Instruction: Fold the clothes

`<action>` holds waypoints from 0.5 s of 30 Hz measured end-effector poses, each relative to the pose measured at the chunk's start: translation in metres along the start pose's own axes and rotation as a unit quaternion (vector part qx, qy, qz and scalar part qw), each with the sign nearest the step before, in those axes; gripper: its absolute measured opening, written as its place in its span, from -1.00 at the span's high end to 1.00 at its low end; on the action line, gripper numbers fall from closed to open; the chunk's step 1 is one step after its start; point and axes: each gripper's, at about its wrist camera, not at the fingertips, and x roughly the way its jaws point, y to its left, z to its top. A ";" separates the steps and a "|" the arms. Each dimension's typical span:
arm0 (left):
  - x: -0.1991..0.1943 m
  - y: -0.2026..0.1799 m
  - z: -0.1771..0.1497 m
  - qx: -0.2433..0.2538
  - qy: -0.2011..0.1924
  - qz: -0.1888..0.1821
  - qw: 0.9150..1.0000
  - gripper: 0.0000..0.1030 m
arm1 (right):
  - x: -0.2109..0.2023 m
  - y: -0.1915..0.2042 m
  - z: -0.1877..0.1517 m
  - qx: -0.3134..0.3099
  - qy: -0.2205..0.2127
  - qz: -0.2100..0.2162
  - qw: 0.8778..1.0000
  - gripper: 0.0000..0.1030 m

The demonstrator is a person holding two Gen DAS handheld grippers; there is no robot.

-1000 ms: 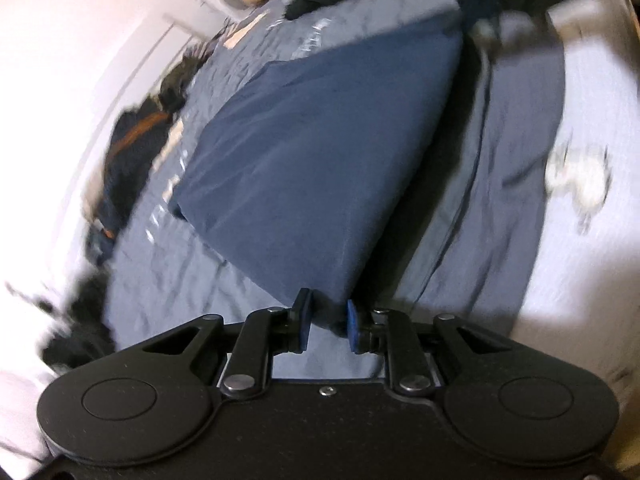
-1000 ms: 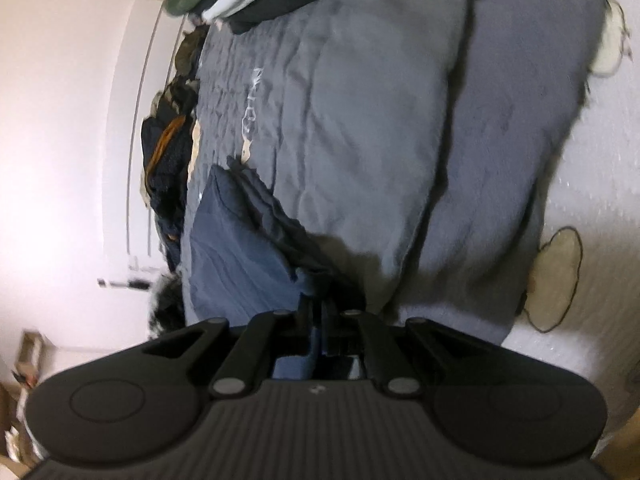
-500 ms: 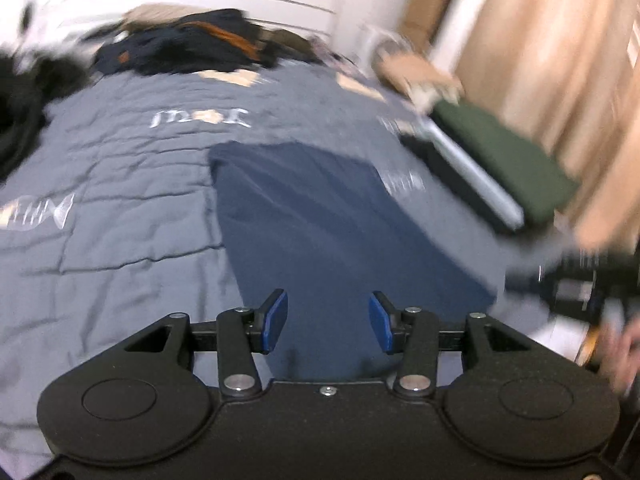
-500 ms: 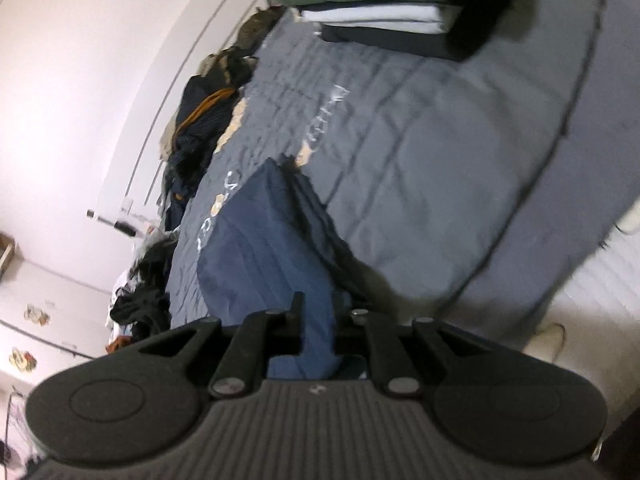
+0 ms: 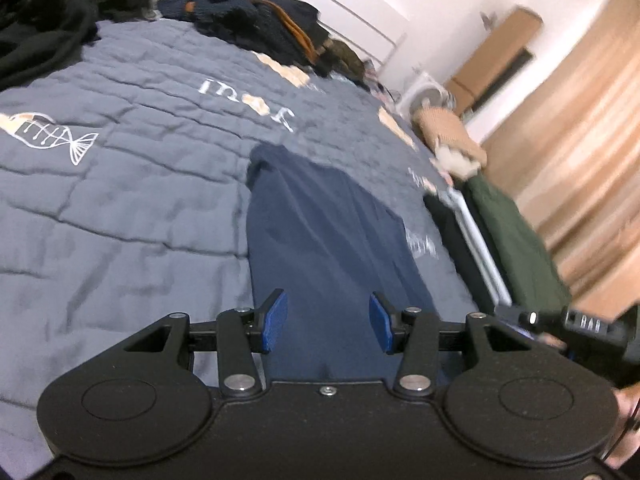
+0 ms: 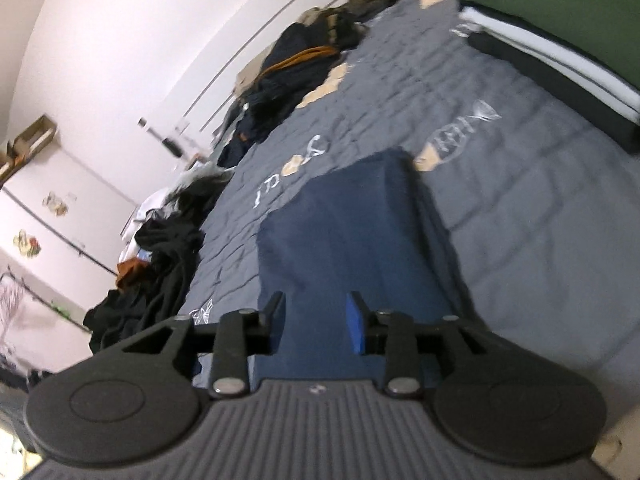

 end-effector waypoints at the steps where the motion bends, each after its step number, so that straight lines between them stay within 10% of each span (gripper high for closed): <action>1: 0.002 0.004 0.005 -0.008 -0.004 -0.003 1.000 0.12 | 0.005 0.003 0.000 -0.006 0.003 0.005 1.000 0.36; 15: 0.062 0.046 0.072 -0.062 -0.030 -0.030 0.997 0.15 | 0.061 0.058 -0.050 -0.159 0.038 0.019 0.986 0.34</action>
